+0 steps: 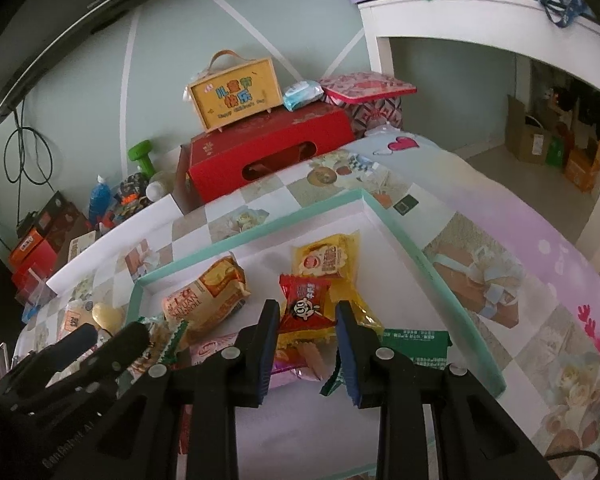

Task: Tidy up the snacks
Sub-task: 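Lower both snacks into the tray and open both tools to drop them, then withdraw both open tools from the tray back toward the snack pile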

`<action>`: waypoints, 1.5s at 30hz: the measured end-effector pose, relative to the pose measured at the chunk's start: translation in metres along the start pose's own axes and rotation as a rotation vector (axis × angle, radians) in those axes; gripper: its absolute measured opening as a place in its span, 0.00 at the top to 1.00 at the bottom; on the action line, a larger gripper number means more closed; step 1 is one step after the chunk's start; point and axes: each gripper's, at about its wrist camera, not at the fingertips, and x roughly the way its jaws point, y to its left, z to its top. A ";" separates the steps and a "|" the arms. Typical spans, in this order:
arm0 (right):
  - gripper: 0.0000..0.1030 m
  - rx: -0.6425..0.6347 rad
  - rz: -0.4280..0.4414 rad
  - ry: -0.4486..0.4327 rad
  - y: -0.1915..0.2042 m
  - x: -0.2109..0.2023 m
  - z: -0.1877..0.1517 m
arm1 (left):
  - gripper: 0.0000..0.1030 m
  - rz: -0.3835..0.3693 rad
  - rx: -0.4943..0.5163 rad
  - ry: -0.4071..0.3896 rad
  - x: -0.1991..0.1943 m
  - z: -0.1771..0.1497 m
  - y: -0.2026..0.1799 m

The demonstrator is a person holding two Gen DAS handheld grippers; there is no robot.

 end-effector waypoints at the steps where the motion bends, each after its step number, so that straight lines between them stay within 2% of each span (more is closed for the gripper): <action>1: 0.62 -0.001 -0.005 0.005 0.000 0.001 0.000 | 0.23 0.009 -0.006 0.002 0.001 0.000 0.002; 2: 0.48 -0.001 -0.009 0.008 0.000 0.002 -0.001 | 0.18 0.016 -0.011 0.003 0.001 0.000 0.004; 3: 0.41 -0.002 -0.014 0.008 0.001 0.002 -0.001 | 0.13 0.026 -0.018 0.000 0.001 0.000 0.007; 4: 0.34 -0.004 -0.018 0.004 0.001 0.002 -0.001 | 0.13 0.030 -0.023 -0.003 0.000 0.000 0.010; 7: 0.32 -0.016 -0.020 -0.001 0.004 0.002 -0.001 | 0.13 0.049 -0.041 -0.014 0.000 0.000 0.016; 13: 0.16 -0.044 -0.033 0.010 0.009 0.005 -0.003 | 0.03 0.118 -0.071 -0.020 0.004 -0.002 0.029; 19: 0.00 -0.057 -0.051 0.017 0.011 0.008 -0.004 | 0.01 0.182 -0.087 -0.024 0.007 -0.004 0.041; 24: 0.00 -0.068 -0.072 0.014 0.012 0.010 -0.005 | 0.01 0.220 -0.096 -0.023 0.009 -0.006 0.048; 36: 0.00 -0.086 -0.094 0.015 0.015 0.011 -0.006 | 0.01 0.228 -0.094 -0.021 0.010 -0.006 0.051; 45: 0.00 -0.073 -0.072 -0.036 0.025 -0.001 -0.003 | 0.01 0.261 -0.135 -0.060 -0.012 -0.005 0.074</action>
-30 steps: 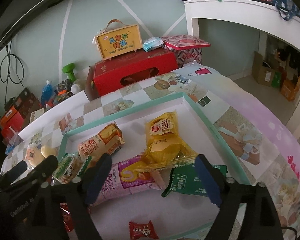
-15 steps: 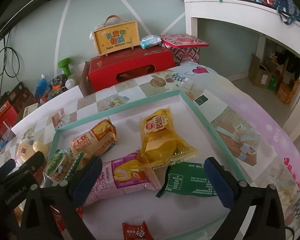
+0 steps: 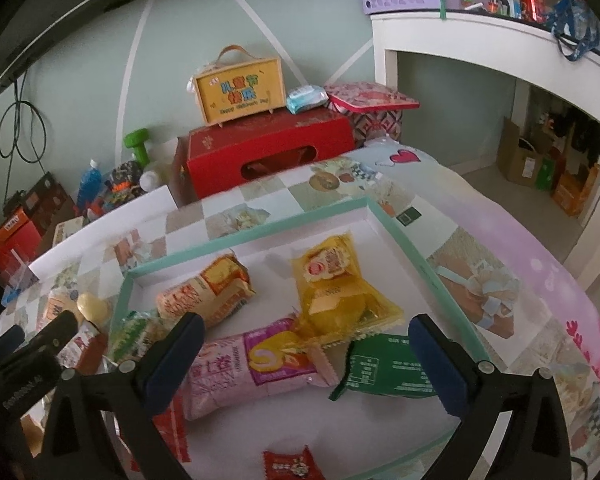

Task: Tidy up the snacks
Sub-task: 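Withdraw both open tools from the tray back toward the snack pile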

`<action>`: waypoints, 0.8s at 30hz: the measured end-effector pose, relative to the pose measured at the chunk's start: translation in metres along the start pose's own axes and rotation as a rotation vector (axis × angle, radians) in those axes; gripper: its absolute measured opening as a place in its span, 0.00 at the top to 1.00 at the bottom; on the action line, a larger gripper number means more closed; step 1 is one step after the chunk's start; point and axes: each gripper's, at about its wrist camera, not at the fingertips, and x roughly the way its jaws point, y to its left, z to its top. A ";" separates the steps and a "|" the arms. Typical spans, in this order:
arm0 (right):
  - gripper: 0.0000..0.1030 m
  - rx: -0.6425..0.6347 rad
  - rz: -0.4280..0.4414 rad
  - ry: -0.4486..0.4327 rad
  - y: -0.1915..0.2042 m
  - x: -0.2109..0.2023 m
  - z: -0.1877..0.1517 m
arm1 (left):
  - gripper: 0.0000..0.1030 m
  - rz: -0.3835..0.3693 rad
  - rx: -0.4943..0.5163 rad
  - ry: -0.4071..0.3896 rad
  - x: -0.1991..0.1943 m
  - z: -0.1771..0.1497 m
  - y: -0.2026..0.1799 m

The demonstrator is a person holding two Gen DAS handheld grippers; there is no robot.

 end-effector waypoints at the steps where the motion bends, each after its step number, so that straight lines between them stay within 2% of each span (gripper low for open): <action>1: 0.00 0.005 0.006 -0.008 0.002 -0.002 0.000 | 0.01 0.010 -0.016 -0.002 -0.002 0.000 0.008; 8: 0.00 0.036 0.097 -0.063 0.021 -0.016 0.004 | 0.01 0.093 -0.138 0.004 -0.008 -0.003 0.068; 12: 0.00 -0.023 0.142 -0.059 0.046 -0.018 0.001 | 0.01 0.156 -0.215 0.018 -0.011 -0.011 0.105; 19: 0.00 -0.114 0.243 -0.035 0.094 -0.020 -0.012 | 0.01 0.211 -0.308 0.054 -0.015 -0.029 0.149; 24: 0.00 -0.200 0.289 -0.013 0.130 -0.019 -0.027 | 0.01 0.222 -0.344 0.063 -0.021 -0.037 0.167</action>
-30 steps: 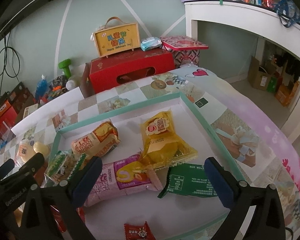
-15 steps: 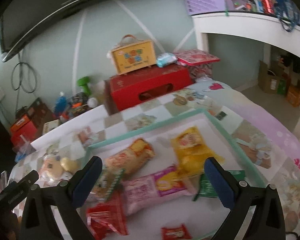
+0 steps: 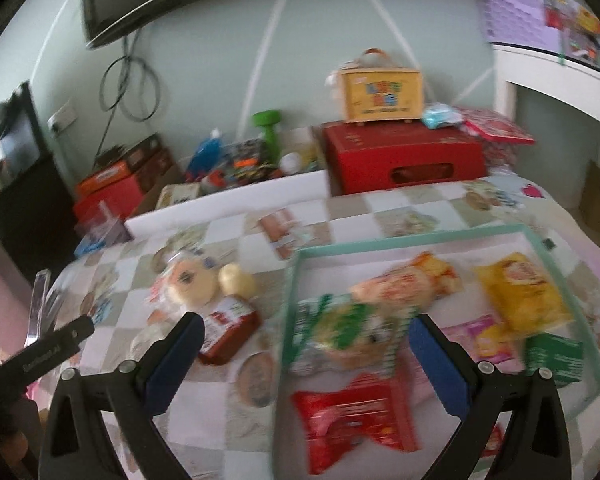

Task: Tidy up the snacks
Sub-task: 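Withdraw both open tools from the tray back toward the snack pile, then reach the left tool toward the white printed packet while the right tool approaches the red milk biscuit box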

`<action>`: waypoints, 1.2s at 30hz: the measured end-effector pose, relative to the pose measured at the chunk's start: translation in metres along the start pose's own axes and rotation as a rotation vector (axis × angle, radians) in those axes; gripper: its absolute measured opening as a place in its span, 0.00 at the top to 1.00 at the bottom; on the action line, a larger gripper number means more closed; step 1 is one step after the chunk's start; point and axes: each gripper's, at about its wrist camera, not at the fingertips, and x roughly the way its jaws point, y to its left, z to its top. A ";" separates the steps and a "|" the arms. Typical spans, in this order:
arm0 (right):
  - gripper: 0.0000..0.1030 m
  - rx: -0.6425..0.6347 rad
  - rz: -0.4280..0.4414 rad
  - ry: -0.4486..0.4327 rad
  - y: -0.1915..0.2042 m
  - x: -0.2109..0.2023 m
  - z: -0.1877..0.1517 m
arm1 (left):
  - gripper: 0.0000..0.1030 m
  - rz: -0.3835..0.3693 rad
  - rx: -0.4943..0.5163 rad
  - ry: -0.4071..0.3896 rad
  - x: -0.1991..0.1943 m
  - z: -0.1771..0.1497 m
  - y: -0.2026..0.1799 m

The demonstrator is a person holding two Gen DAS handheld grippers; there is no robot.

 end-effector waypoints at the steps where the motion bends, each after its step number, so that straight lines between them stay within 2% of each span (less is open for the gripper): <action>1: 0.00 -0.011 0.014 0.006 0.008 0.003 -0.002 | 0.01 0.001 -0.005 0.001 0.000 0.000 0.003; 13: 0.00 -0.094 0.072 0.046 0.055 0.019 -0.016 | 0.01 -0.004 -0.026 0.047 0.006 -0.006 0.030; 19: 0.00 -0.136 0.042 0.045 0.062 0.025 -0.016 | 0.01 -0.014 -0.065 0.074 0.020 -0.005 0.033; 25: 0.00 -0.140 0.028 0.062 0.060 0.031 -0.014 | 0.01 -0.016 -0.061 0.050 0.027 -0.004 0.026; 30: 0.00 -0.170 0.019 0.068 0.065 0.035 -0.013 | 0.01 -0.045 -0.106 0.087 0.039 -0.006 0.023; 36: 0.00 -0.201 -0.010 0.058 0.072 0.044 -0.005 | 0.01 -0.065 -0.090 0.124 0.056 -0.006 0.012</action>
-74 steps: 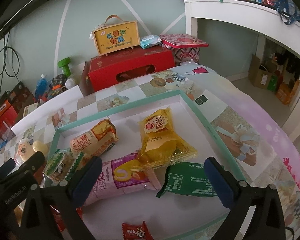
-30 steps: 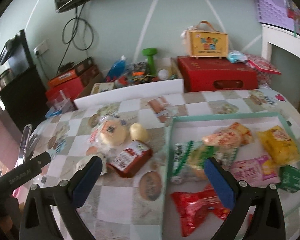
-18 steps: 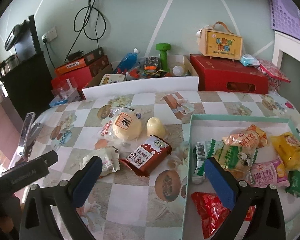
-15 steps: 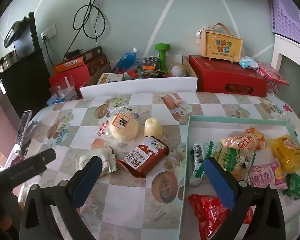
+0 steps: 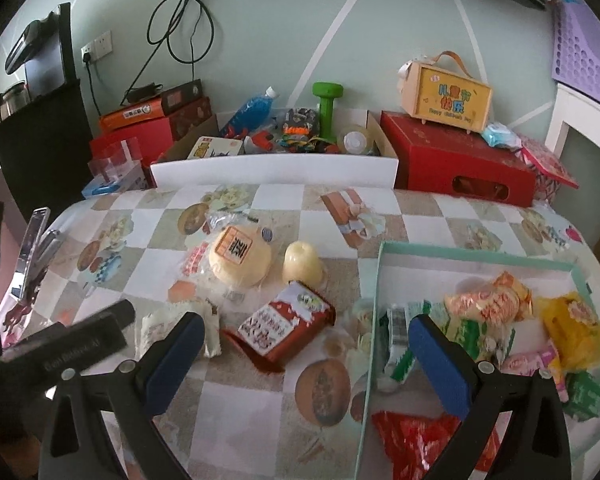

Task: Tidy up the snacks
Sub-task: 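Reach the left tool toward the white printed packet while the right tool approaches the red milk biscuit box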

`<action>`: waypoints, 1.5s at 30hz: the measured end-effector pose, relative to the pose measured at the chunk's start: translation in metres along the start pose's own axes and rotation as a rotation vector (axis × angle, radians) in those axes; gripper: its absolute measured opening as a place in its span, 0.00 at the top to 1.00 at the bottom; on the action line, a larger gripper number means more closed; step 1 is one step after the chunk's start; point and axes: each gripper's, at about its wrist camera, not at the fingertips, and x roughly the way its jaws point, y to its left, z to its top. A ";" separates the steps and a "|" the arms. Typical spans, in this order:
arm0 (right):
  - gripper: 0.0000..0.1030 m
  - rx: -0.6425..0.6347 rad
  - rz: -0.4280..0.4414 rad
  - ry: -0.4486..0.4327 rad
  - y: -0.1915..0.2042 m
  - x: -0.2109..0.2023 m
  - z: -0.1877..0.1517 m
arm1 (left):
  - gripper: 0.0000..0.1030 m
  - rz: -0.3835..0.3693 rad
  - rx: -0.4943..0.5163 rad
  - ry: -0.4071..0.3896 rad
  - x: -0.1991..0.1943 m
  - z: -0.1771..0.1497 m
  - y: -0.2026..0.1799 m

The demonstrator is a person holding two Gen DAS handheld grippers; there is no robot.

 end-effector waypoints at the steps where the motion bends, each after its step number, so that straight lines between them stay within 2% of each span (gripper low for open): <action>1: 0.00 -0.002 -0.001 -0.001 0.000 0.001 0.001 | 0.01 -0.001 0.001 0.007 0.003 0.001 -0.003; 5: 0.00 0.001 -0.016 -0.003 -0.004 0.006 0.004 | 0.01 -0.026 0.000 0.031 0.014 0.004 -0.011; 17: 0.00 0.094 -0.039 0.037 -0.035 0.016 0.002 | 0.01 -0.062 0.091 0.080 0.034 0.002 -0.045; 26: 0.00 0.099 -0.033 0.040 -0.038 0.015 0.002 | 0.01 -0.007 0.202 0.100 0.037 -0.006 -0.063; 34: 0.00 0.096 -0.027 0.031 -0.035 0.010 0.003 | 0.01 0.008 0.222 0.129 0.024 -0.016 -0.045; 37: 0.00 0.088 -0.020 0.026 -0.031 0.007 0.003 | 0.01 0.037 0.225 0.137 0.020 -0.021 -0.035; 45: 0.00 0.065 -0.007 0.033 -0.021 0.010 0.001 | 0.01 0.101 0.090 0.113 0.011 -0.013 0.010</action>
